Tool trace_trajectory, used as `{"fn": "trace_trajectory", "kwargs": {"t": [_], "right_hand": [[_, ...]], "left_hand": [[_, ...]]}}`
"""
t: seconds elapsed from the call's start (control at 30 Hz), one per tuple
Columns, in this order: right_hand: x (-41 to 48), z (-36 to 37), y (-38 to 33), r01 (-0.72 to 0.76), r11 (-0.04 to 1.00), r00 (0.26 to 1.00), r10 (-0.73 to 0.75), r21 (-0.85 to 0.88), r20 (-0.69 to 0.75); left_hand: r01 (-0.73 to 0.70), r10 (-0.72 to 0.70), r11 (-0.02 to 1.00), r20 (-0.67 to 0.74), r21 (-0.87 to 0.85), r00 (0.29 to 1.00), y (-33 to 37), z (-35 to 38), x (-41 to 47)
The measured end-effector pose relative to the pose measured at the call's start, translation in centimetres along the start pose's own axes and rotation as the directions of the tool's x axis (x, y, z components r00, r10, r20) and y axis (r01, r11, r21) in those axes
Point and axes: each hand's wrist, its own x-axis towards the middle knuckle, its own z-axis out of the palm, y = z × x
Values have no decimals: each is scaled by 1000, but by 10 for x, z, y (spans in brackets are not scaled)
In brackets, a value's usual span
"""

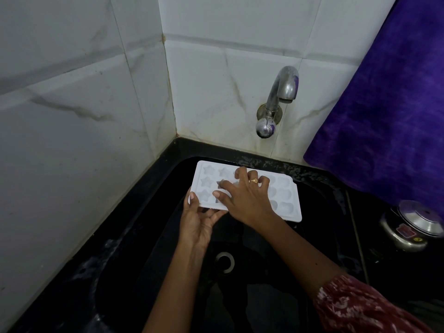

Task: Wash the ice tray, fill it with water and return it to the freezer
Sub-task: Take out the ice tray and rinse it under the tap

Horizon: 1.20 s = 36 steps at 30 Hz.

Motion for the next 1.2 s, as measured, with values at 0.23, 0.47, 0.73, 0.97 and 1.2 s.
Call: {"fn": "trace_trajectory", "kwargs": {"t": [0.23,0.47,0.73,0.97,1.2], "right_hand": [[1,1,-3,-1,1000,1000,1,5,-18],[5,0,-14,81,997,996,-81,11,-26],[15,7,-26,115,993,993,-115,8,-12],[17,2,-25,103,995,994,-103,13,35],[16,6,-25,105,994,994,-105,-40,-8]], "left_hand": [[1,-1,1000,6,-21,1000,1,-2,0],[-24,24,999,-11,-22,1000,1,-3,1],[-18,18,1000,-1,14,1000,1,-3,-1],[-11,11,1000,0,16,1000,2,-1,2],[-12,12,1000,-9,1,1000,-3,-2,-1]]}}
